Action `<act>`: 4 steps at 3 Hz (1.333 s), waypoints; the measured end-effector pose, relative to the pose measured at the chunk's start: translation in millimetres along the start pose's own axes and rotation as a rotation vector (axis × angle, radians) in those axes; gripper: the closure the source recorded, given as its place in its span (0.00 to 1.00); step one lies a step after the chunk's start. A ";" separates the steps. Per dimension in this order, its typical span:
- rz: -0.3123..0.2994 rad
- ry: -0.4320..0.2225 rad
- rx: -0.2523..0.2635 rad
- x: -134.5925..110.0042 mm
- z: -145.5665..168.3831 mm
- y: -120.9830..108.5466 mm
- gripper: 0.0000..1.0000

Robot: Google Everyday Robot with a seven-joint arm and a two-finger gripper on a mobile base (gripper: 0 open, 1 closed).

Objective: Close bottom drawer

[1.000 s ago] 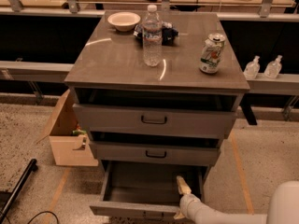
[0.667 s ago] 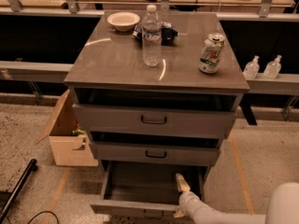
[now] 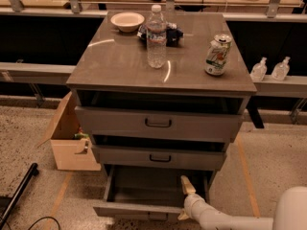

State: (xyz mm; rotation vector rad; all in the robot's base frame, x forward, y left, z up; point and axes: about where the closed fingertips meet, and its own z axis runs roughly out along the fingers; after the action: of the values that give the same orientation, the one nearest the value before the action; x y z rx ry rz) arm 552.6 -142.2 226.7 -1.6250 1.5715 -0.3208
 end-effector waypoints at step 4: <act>0.057 0.078 -0.183 10.4 -63.0 -23.2 0.38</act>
Offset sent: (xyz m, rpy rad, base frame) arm -0.0076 -0.0337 0.0493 -0.0402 0.1525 -0.0147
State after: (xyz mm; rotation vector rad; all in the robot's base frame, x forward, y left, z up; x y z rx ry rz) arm 527.6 -178.6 278.3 -1.7206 1.7459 -0.2175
